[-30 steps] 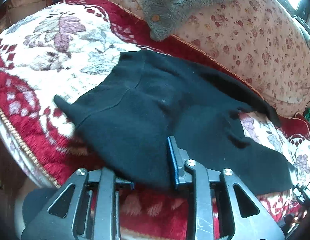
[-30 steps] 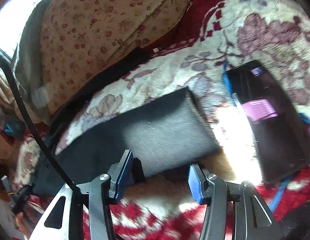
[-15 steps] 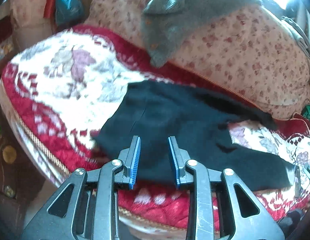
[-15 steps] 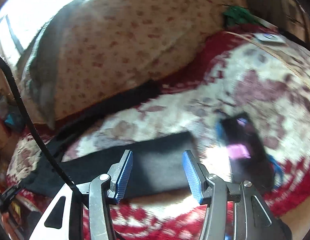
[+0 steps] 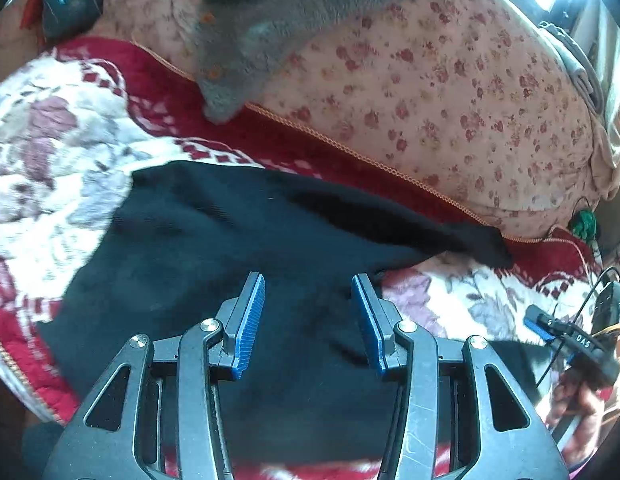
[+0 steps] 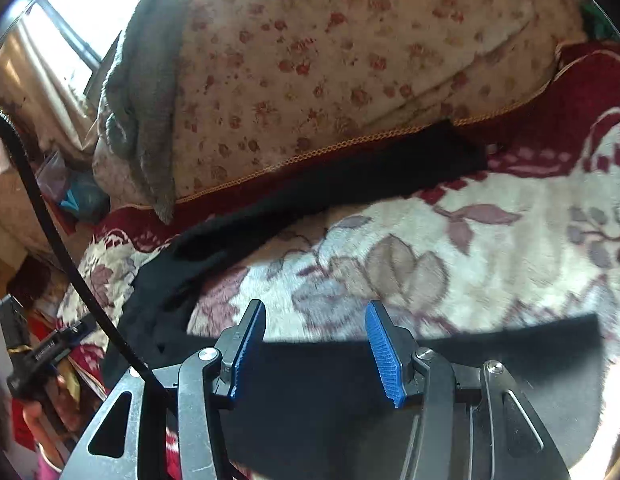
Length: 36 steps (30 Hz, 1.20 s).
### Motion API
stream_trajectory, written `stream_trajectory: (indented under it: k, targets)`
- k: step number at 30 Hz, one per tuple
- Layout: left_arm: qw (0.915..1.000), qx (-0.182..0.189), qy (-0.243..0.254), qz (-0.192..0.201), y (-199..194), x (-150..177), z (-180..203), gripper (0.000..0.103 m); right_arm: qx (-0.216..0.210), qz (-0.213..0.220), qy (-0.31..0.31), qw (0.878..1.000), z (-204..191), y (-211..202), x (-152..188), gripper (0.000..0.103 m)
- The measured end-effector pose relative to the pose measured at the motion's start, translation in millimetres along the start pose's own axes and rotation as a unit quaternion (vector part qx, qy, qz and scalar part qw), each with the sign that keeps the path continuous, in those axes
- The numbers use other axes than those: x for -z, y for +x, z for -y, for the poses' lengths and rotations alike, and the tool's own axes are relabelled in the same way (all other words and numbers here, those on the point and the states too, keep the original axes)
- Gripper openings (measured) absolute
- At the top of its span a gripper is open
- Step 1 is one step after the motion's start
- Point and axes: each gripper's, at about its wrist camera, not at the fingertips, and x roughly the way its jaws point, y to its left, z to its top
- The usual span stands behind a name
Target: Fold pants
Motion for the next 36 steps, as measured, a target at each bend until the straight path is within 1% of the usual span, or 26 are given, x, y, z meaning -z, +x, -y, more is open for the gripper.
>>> stream_trajectory:
  k: [3, 8, 10, 11, 13, 17, 20, 29, 36]
  targets:
    - [0.9998, 0.013, -0.012, -0.013, 23.6, -12.6, 9.2, 0.045, -0.022, -0.009, 0.037, 0.999, 8.9, 20.2, -12.4, 0.050]
    - [0.9990, 0.022, -0.030, -0.024, 58.2, -35.1, 22.5, 0.045, -0.055, -0.018, 0.097, 0.994, 24.4, 47.1, -34.2, 0.054]
    - [0.9978, 0.034, -0.047, -0.034, 71.2, -43.2, 23.8, 0.045, -0.066, -0.024, 0.124, 0.990, 32.1, 57.6, -42.0, 0.063]
    - [0.9967, 0.042, -0.057, -0.039, 78.1, -47.7, 24.0, 0.045, -0.069, -0.026, 0.134, 0.988, 34.1, 61.1, -44.8, 0.063]
    - [0.9947, 0.048, -0.076, -0.050, 91.6, -54.6, 24.3, 0.045, -0.077, -0.031, 0.156, 0.984, 41.2, 70.6, -52.4, 0.063]
    - [0.9868, 0.065, -0.127, -0.076, 118.2, -64.9, 19.4, 0.045, -0.077, -0.026, 0.177, 0.981, 48.9, 80.4, -64.5, 0.064]
    - [0.9817, 0.071, -0.154, -0.086, 131.7, -67.8, 16.5, 0.045, -0.078, -0.026, 0.188, 0.979, 55.1, 85.9, -72.3, 0.064]
    - [0.9774, 0.062, -0.183, -0.085, 152.2, -73.2, 15.7, 0.045, -0.076, -0.029, 0.217, 0.973, 73.7, 102.0, -83.9, 0.064]
    - [0.9769, 0.048, -0.194, -0.077, 162.9, -82.7, 18.8, 0.045, -0.077, -0.018, 0.232, 0.970, 80.3, 110.9, -90.4, 0.064]
